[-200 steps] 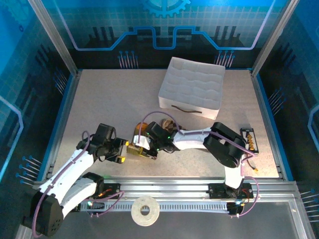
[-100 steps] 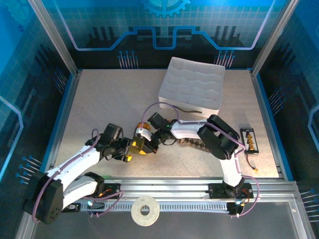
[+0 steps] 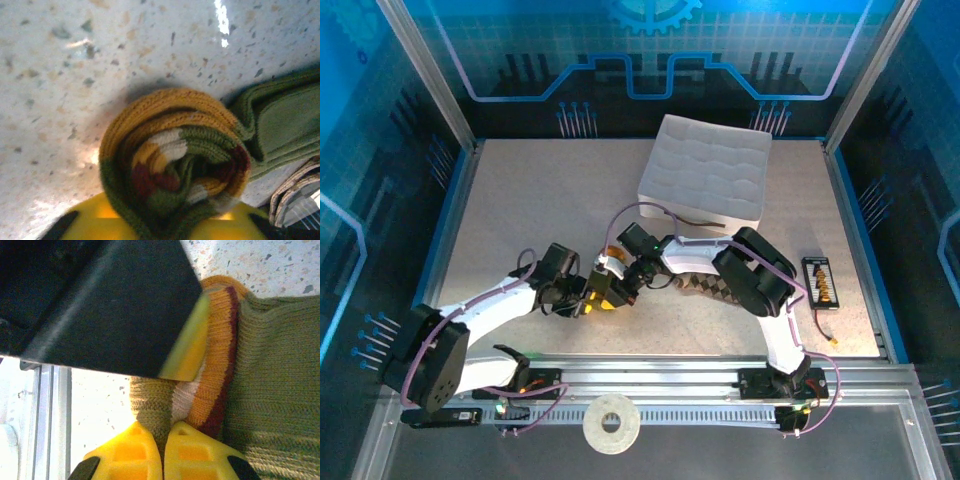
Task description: Roll the socks
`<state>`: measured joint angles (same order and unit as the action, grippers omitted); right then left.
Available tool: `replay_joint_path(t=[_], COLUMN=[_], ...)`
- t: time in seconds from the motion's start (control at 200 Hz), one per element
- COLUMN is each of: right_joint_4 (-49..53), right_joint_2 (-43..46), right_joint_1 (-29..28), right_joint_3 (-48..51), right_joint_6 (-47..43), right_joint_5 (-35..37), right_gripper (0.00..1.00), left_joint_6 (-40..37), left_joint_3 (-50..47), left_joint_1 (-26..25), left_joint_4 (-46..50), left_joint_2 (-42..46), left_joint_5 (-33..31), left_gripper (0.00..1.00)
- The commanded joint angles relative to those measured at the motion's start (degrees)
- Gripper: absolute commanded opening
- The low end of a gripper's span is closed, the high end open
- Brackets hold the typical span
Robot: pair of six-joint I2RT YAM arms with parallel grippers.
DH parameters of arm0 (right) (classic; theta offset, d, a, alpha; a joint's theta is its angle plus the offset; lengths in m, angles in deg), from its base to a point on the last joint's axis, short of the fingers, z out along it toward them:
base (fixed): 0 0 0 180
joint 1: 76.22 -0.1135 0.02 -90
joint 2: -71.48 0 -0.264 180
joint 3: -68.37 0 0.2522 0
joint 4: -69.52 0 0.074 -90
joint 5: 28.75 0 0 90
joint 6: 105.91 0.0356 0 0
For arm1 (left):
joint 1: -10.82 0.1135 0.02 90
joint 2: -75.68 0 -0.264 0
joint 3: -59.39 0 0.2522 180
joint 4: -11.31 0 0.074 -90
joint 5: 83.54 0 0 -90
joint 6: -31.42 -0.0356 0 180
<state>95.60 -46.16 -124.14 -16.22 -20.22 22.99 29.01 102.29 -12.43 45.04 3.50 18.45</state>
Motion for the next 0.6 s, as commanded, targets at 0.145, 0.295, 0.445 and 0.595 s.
replay_joint_path(t=[0.145, 0.295, 0.445, 0.595], right_joint_4=[-11.9, -31.4, -30.1, -32.5], right_joint_2=[13.2, 26.3, 28.3, 24.5], right_joint_1=[-2.0, -6.2, -13.0, -19.3], right_joint_3=[14.6, 29.4, 30.5, 28.9], right_joint_6=[-3.7, -10.8, -18.9, -24.9], right_joint_5=[10.8, 27.5, 39.0, 49.0], right_gripper=[0.37, 0.62, 0.63, 0.63], left_joint_6=[0.2, 0.8, 0.9, 1.0], left_joint_3=[-0.5, 2.5, 5.3, 7.5], left_joint_1=[-1.2, -1.2, -1.2, -1.1], left_joint_4=[20.2, 23.9, 25.5, 25.7], left_joint_2=[-5.1, -6.1, -8.8, -11.4], left_joint_5=[-2.9, -3.4, -2.9, -2.6], left_gripper=[0.00, 0.00, 0.00, 0.00])
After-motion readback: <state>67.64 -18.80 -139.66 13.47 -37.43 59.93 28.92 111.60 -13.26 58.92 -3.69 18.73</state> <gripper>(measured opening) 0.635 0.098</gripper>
